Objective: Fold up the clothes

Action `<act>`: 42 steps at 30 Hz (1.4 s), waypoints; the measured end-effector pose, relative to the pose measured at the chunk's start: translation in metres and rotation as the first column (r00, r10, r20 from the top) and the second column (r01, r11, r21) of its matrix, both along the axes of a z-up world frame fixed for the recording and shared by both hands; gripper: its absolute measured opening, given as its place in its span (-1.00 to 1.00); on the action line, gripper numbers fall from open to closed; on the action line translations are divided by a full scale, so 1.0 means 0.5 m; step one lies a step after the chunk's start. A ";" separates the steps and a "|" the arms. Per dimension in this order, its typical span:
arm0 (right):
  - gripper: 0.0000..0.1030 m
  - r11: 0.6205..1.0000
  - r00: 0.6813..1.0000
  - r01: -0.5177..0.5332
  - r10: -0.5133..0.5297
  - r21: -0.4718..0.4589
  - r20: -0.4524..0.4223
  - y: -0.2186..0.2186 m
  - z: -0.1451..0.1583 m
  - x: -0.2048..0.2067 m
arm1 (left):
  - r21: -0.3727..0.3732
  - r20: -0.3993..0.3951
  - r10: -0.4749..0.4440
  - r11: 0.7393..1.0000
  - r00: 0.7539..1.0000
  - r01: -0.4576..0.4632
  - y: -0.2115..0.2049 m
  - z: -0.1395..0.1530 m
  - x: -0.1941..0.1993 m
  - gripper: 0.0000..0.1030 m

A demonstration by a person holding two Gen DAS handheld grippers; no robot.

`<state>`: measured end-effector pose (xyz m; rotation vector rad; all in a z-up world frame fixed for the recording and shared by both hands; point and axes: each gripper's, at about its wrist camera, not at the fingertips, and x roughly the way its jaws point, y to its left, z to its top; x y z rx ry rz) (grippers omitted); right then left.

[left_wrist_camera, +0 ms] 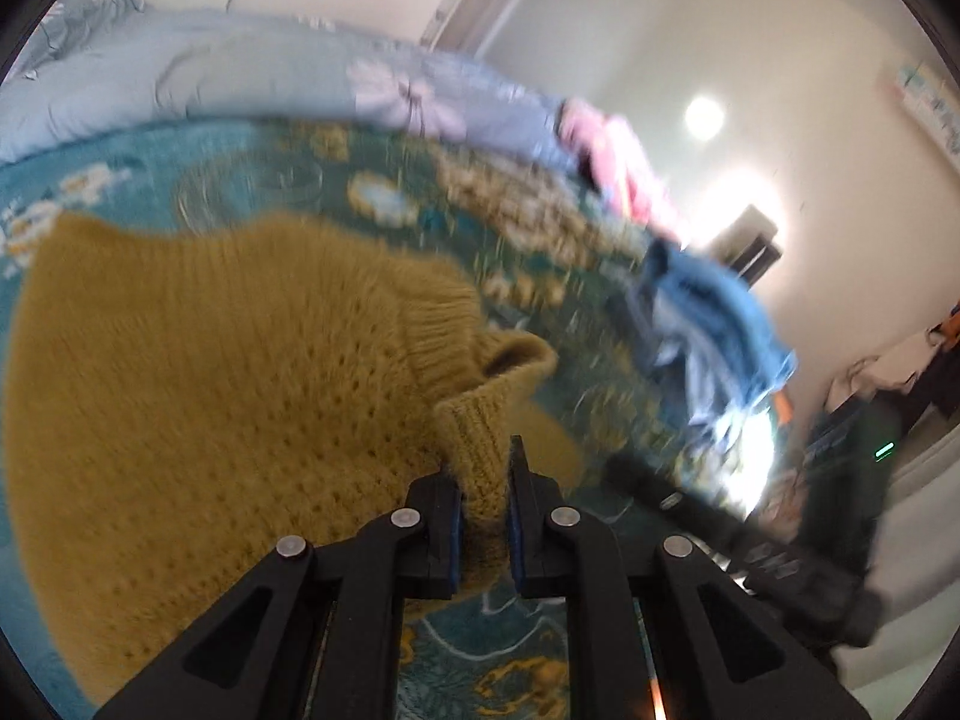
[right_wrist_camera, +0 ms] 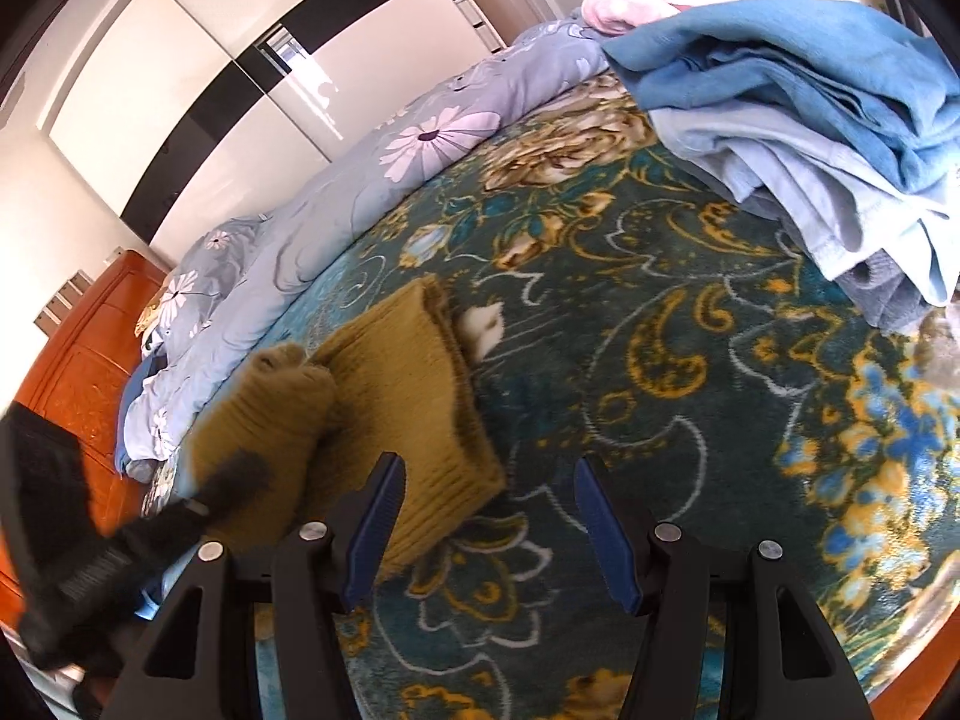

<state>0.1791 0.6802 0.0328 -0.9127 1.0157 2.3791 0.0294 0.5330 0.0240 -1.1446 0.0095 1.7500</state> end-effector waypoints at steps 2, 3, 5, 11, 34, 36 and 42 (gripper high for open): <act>0.21 1.000 1.000 -0.002 0.002 0.001 0.002 0.002 -0.001 0.001 | -0.028 0.008 -0.012 1.000 1.000 0.012 0.011 -0.020 0.007 -0.75; 0.21 1.000 1.000 -0.004 0.004 0.002 0.000 0.002 0.001 0.002 | -0.029 0.008 -0.011 1.000 1.000 0.012 0.005 -0.019 0.011 -0.71; 0.21 1.000 1.000 -0.007 0.007 0.005 -0.010 0.001 0.006 0.001 | -0.028 0.011 -0.015 0.999 1.000 0.016 -0.008 -0.013 0.018 -0.54; 0.21 0.999 0.997 -0.037 0.037 0.003 -0.067 -0.018 0.036 -0.013 | 0.004 0.005 -0.052 0.999 0.999 0.052 -0.066 0.029 0.035 -0.03; 0.27 0.944 0.950 -0.313 0.311 0.107 0.033 -0.113 0.087 -0.254 | -0.084 -0.075 0.267 0.958 0.961 -0.273 -0.391 -0.001 -0.106 0.09; 0.18 0.934 0.941 -0.338 0.336 0.119 0.035 -0.126 0.092 -0.257 | -0.087 -0.067 0.275 0.956 0.959 -0.280 -0.396 -0.004 -0.110 0.09; -0.69 0.920 0.928 -0.366 0.349 0.141 0.127 -0.140 0.083 -0.268 | -0.098 -0.041 0.274 0.956 0.961 -0.276 -0.399 -0.015 -0.112 0.09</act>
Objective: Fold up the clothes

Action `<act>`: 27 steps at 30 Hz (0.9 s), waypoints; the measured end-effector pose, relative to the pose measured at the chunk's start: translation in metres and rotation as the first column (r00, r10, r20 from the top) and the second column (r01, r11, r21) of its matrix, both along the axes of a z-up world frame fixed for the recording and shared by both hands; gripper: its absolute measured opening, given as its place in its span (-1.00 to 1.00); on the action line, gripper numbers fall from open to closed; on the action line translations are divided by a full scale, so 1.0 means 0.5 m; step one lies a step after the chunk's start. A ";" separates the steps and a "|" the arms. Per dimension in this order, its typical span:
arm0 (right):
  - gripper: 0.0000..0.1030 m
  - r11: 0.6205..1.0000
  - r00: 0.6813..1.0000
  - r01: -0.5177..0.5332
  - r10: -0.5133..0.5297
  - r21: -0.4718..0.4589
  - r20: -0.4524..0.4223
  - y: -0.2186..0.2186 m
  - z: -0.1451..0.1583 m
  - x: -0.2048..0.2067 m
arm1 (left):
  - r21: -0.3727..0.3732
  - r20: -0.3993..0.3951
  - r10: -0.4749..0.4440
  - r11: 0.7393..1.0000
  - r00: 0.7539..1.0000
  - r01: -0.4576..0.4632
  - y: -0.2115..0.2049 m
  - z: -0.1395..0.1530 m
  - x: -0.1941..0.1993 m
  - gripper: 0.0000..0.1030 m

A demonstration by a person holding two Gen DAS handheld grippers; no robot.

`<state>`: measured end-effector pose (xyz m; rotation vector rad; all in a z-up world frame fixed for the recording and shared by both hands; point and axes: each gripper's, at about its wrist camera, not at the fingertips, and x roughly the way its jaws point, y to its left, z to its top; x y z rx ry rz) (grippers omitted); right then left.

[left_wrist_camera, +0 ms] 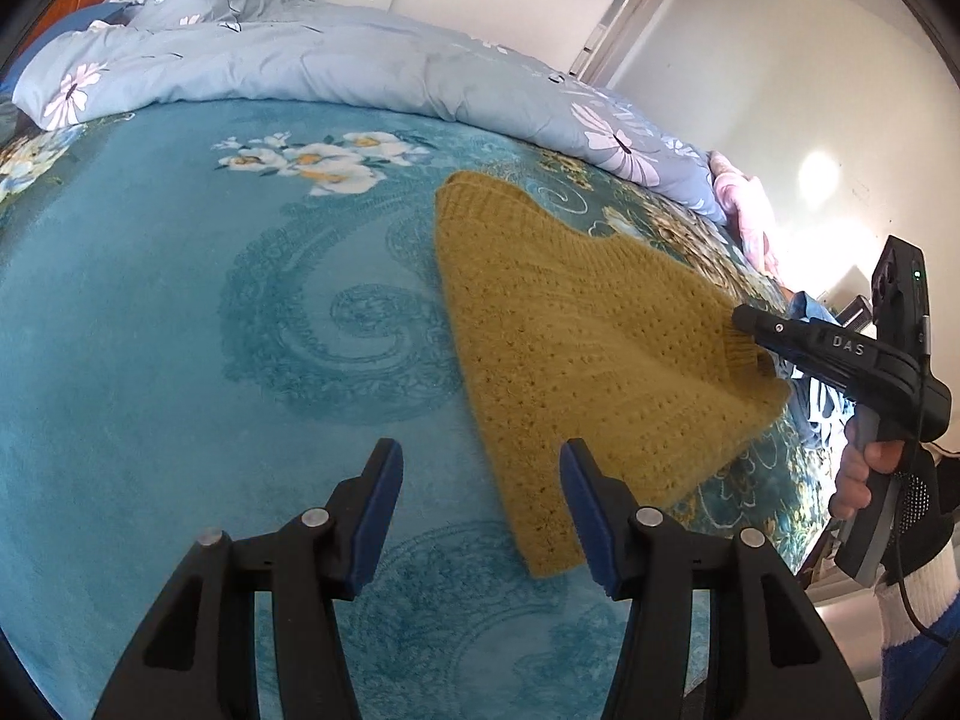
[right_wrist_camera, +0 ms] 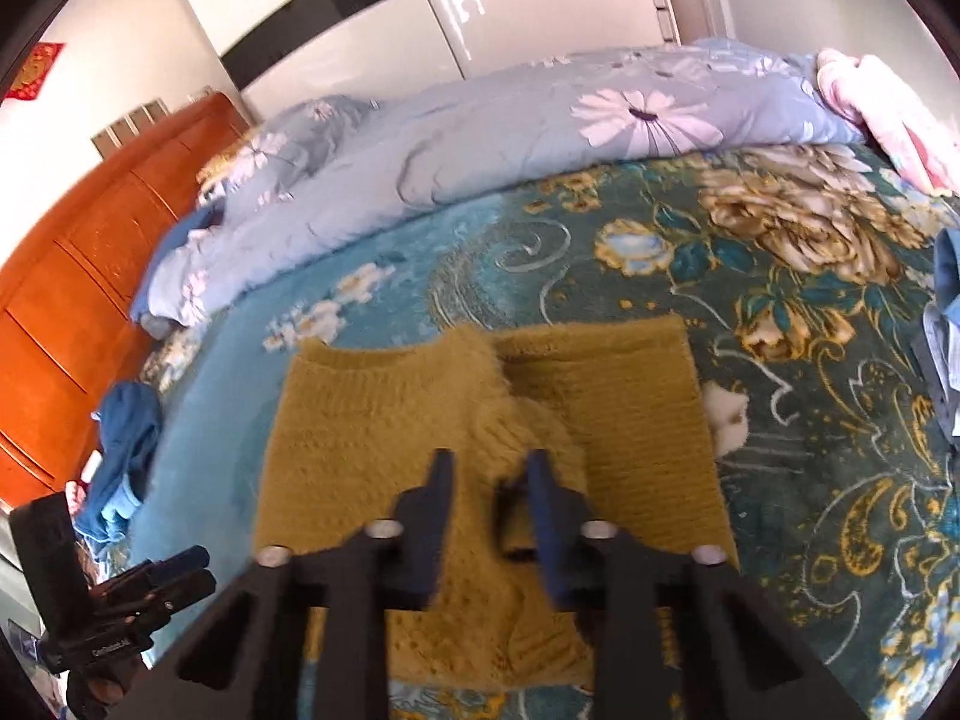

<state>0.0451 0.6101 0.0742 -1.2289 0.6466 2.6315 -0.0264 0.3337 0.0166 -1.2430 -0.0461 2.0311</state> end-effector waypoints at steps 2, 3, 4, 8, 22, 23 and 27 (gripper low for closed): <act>-0.74 1.000 1.000 0.001 -0.001 -0.026 -0.005 0.007 -0.004 0.006 | -0.004 0.007 -0.004 1.000 1.000 0.004 0.003 -0.002 0.004 0.09; -0.76 0.999 1.000 0.002 -0.002 -0.034 -0.013 0.008 -0.001 0.010 | -0.004 0.011 -0.006 1.000 1.000 0.006 0.004 -0.003 0.005 0.09; -0.76 1.000 1.000 0.009 -0.010 -0.026 -0.019 0.010 0.004 0.014 | -0.005 0.012 -0.006 1.000 1.000 0.006 0.004 -0.004 0.005 0.09; -0.78 0.999 0.998 0.052 -0.052 0.003 -0.040 0.038 0.029 0.040 | -0.004 0.011 -0.002 1.000 1.000 0.002 0.002 0.000 0.006 0.09; -0.69 0.989 0.992 0.113 -0.117 -0.100 -0.035 0.094 -0.017 0.076 | -0.040 0.039 -0.052 0.998 0.998 0.053 0.079 -0.026 0.014 0.09; -0.54 0.989 0.992 0.113 -0.117 -0.094 -0.039 0.093 -0.011 0.079 | -0.041 0.040 -0.054 0.998 0.998 0.055 0.083 -0.029 0.015 0.09; 0.24 0.989 0.992 0.104 -0.111 -0.105 -0.064 0.096 -0.013 0.105 | -0.030 0.054 -0.050 0.998 0.997 0.052 0.084 -0.035 0.012 0.09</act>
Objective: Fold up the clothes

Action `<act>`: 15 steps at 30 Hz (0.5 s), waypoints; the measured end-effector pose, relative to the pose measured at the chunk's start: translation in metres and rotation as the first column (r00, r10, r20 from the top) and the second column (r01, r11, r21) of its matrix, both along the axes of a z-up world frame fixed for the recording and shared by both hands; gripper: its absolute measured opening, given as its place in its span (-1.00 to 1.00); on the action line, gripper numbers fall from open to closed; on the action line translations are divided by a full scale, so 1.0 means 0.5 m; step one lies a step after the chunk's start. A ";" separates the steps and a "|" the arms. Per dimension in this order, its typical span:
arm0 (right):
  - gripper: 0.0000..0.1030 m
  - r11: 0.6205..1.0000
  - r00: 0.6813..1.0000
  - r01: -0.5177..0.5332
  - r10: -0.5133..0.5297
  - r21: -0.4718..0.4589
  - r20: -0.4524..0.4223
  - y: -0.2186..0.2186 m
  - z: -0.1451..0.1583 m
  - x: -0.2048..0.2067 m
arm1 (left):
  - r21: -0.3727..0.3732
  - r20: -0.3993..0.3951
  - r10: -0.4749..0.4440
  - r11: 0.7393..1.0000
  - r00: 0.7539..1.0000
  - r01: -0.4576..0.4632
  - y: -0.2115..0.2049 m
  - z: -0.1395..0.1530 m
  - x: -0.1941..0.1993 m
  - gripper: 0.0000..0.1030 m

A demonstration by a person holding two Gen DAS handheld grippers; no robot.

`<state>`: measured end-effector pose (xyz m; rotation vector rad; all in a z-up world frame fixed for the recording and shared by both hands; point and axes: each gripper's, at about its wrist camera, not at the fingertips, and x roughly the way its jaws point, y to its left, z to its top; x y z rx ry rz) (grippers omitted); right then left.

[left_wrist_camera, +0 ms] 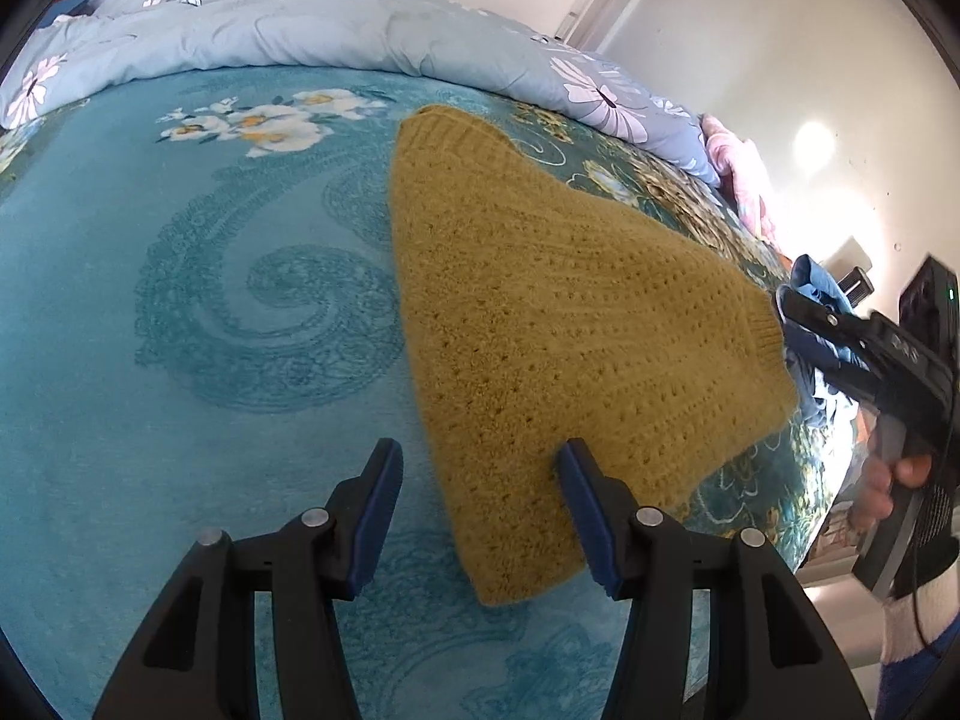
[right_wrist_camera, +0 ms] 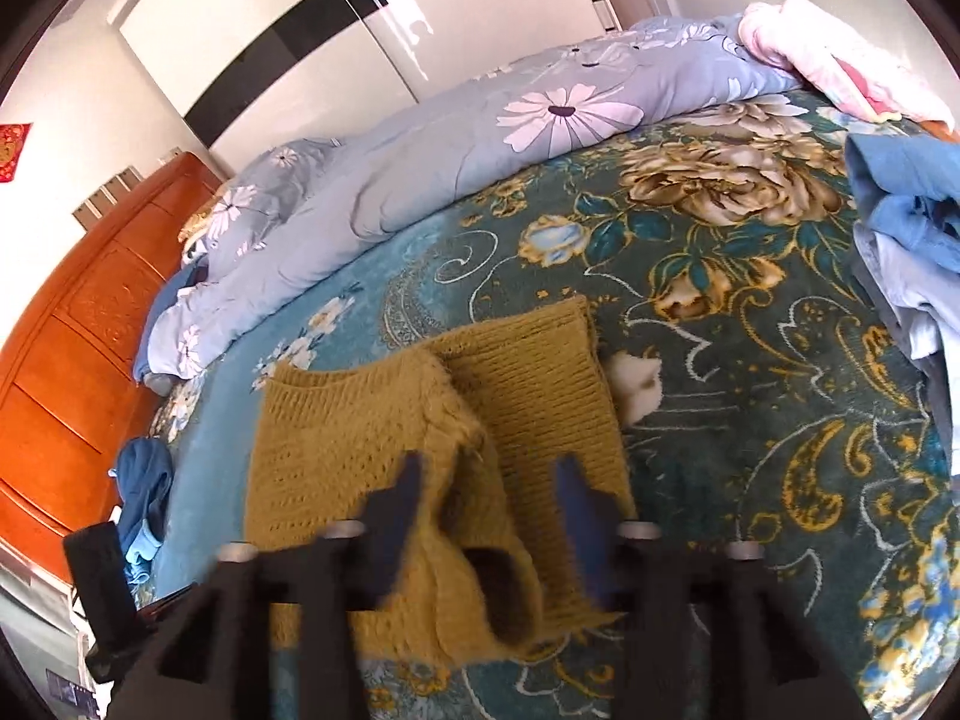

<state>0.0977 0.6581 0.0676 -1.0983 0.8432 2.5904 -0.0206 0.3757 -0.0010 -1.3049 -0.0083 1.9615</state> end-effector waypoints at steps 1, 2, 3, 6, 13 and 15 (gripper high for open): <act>0.24 1.000 1.000 -0.006 0.006 -0.020 0.002 0.000 -0.009 0.003 | 0.000 0.002 0.000 1.000 1.000 0.000 0.000 -0.001 0.000 0.09; 0.25 0.999 1.000 -0.012 0.013 -0.045 0.008 -0.001 -0.021 0.005 | -0.001 0.004 0.001 1.000 1.000 -0.001 -0.001 -0.003 0.000 0.10; 0.28 0.998 1.000 -0.017 0.018 -0.063 0.015 -0.002 -0.031 0.005 | 0.000 0.005 0.003 1.000 1.000 -0.003 0.000 -0.003 0.000 0.10; 0.31 0.995 0.999 -0.019 0.023 -0.099 0.038 -0.008 -0.061 -0.002 | 0.001 0.011 0.005 1.000 1.000 -0.005 0.001 -0.004 -0.002 0.10; 0.31 0.975 0.998 -0.055 0.059 -0.216 0.014 -0.016 -0.096 -0.034 | -0.005 0.020 0.012 1.000 1.000 -0.012 0.010 0.002 -0.002 0.10; 0.31 0.973 0.996 -0.078 0.084 -0.218 0.018 -0.026 -0.098 -0.046 | -0.004 0.020 0.002 1.000 1.000 -0.002 0.014 0.005 0.000 0.10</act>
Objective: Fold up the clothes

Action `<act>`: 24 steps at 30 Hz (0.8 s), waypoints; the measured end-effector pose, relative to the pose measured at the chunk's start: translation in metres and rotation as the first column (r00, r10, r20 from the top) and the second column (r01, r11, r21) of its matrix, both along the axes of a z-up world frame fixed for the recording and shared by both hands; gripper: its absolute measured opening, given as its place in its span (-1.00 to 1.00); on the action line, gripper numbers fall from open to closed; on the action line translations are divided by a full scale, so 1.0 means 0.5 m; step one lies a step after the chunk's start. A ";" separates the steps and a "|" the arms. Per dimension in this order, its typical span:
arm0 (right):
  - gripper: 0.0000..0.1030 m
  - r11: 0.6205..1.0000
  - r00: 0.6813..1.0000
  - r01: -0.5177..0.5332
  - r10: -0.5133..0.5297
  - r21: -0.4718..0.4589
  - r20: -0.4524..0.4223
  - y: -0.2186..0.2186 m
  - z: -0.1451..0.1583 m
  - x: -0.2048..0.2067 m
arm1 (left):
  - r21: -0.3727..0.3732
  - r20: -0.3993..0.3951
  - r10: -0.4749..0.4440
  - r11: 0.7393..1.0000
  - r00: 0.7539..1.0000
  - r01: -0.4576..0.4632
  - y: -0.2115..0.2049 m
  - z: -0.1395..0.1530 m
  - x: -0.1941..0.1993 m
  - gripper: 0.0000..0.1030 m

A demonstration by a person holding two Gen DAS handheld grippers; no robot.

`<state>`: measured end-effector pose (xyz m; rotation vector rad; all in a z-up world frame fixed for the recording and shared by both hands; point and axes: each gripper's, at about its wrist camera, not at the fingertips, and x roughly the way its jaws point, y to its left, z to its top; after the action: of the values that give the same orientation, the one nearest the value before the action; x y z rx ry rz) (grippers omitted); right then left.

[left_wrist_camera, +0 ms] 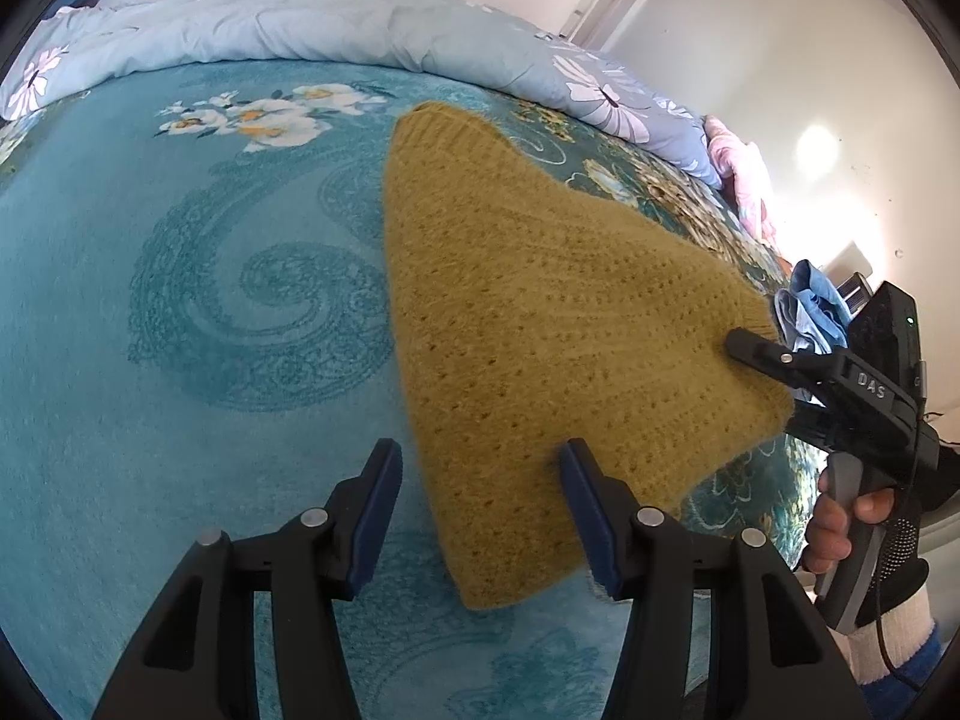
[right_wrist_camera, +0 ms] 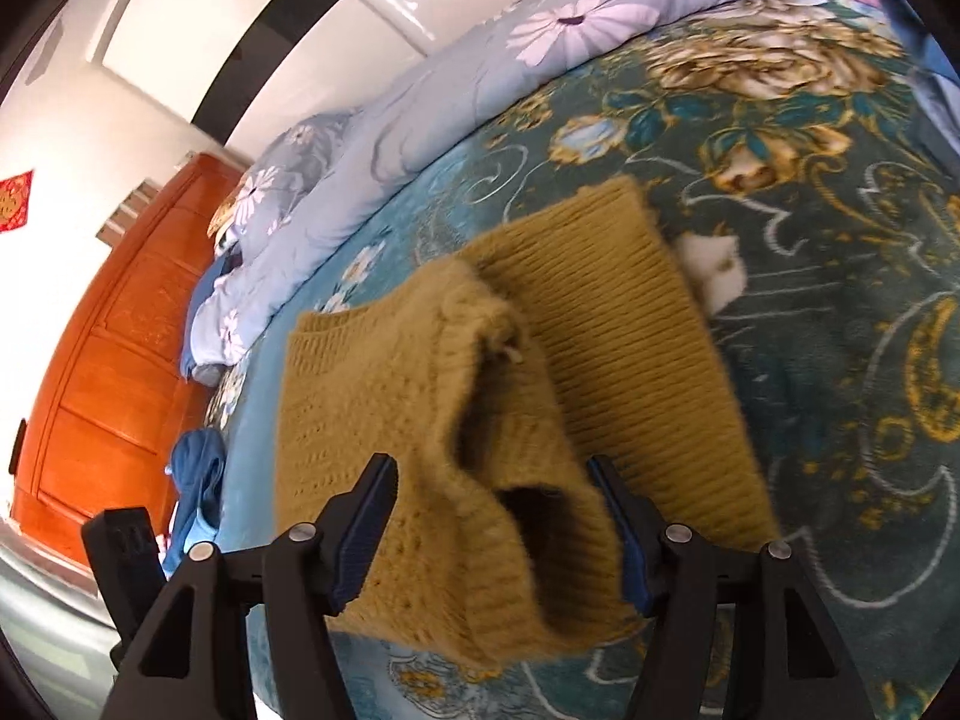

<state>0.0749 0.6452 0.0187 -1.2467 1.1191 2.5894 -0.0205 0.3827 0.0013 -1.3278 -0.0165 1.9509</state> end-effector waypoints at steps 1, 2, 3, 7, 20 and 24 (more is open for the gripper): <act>0.30 1.000 1.000 -0.015 0.015 -0.002 0.006 -0.005 -0.002 -0.007 | -0.001 0.003 -0.008 1.000 1.000 0.008 0.003 0.001 0.001 0.10; 0.29 1.000 0.999 -0.027 0.027 0.002 0.018 -0.010 -0.004 -0.015 | 0.000 0.004 -0.010 1.000 1.000 0.010 0.004 0.000 0.000 0.10; 0.17 0.999 0.999 -0.036 0.035 0.020 0.032 -0.015 -0.003 -0.023 | 0.000 0.004 -0.010 1.000 1.000 0.010 0.006 0.000 0.001 0.10; -0.51 0.999 0.998 -0.030 0.029 0.028 0.047 -0.014 0.008 -0.035 | 0.012 0.009 -0.012 1.000 1.000 0.012 0.004 0.007 -0.002 0.10; -0.69 0.977 0.993 -0.085 0.099 0.195 -0.065 -0.009 0.180 -0.039 | 0.090 0.054 0.022 0.996 0.998 -0.027 -0.021 0.024 -0.019 0.10; -0.69 0.978 0.998 -0.033 0.042 0.204 -0.043 0.032 0.168 -0.022 | 0.107 0.075 0.022 0.994 0.997 -0.030 -0.017 0.020 -0.029 0.10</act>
<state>0.0639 0.6612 0.1025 -1.1785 0.8184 2.6920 -0.0348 0.3741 0.0111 -1.3326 -0.1736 1.8941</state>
